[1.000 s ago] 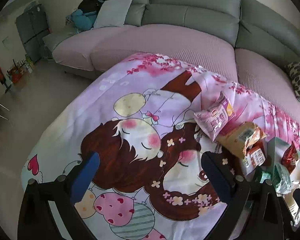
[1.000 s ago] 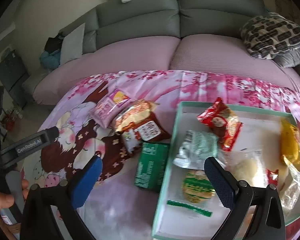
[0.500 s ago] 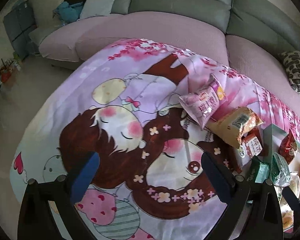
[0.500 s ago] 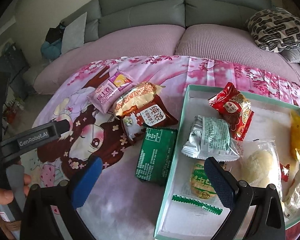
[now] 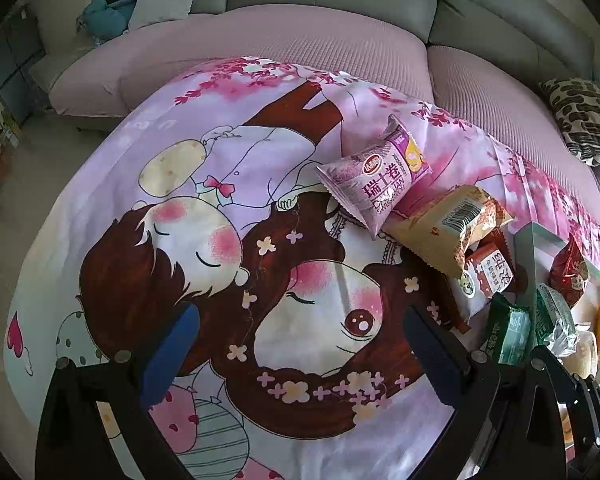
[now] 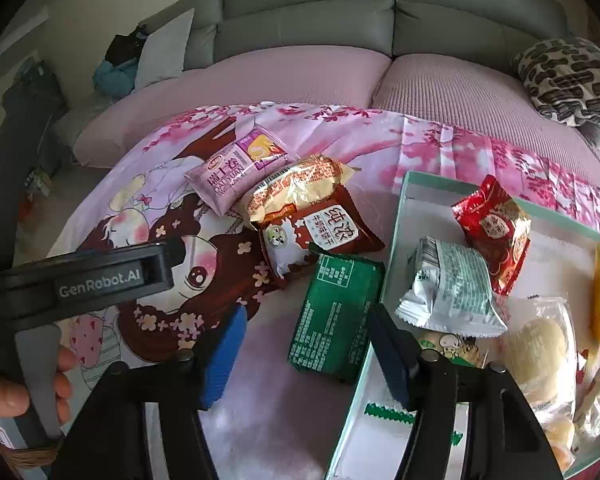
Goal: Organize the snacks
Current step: 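Grasp the dark green biscuit pack with the right gripper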
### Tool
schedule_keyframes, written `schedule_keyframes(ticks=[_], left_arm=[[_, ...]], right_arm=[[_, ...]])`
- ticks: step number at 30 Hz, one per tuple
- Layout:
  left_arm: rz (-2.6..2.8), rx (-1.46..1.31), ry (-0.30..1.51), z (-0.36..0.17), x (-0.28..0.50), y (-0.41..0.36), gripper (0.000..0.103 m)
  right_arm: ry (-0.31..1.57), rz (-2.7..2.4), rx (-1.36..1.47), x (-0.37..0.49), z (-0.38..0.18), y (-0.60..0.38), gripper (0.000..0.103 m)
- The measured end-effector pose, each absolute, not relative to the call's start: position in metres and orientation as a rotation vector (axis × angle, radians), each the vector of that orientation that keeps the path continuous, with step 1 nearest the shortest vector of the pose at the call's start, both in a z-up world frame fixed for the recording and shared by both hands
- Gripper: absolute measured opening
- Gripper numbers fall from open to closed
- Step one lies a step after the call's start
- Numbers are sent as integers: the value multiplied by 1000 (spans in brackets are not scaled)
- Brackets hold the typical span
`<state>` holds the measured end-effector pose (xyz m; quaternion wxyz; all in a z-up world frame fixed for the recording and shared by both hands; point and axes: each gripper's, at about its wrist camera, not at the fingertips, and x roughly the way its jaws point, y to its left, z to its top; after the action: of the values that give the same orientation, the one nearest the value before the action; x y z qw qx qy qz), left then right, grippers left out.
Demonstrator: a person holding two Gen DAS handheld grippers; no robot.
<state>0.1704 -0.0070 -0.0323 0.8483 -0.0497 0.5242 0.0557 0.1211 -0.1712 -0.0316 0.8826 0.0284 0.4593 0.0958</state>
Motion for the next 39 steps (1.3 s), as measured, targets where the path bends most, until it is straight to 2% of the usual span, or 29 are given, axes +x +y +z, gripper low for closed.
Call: schedule_keyframes(ticks=[17,27,39], left_arm=[[109,-161,1108,-35,170,5,101],[116,-170,1106,-34,168,7,101],[120,-170,1109,-34,168,7,101]], right_arm=[[955,167,-33,145,-43,-161,60],[960,163,-90,145,-49,-149,61],[976,266,-11,134,-42,-144,59]])
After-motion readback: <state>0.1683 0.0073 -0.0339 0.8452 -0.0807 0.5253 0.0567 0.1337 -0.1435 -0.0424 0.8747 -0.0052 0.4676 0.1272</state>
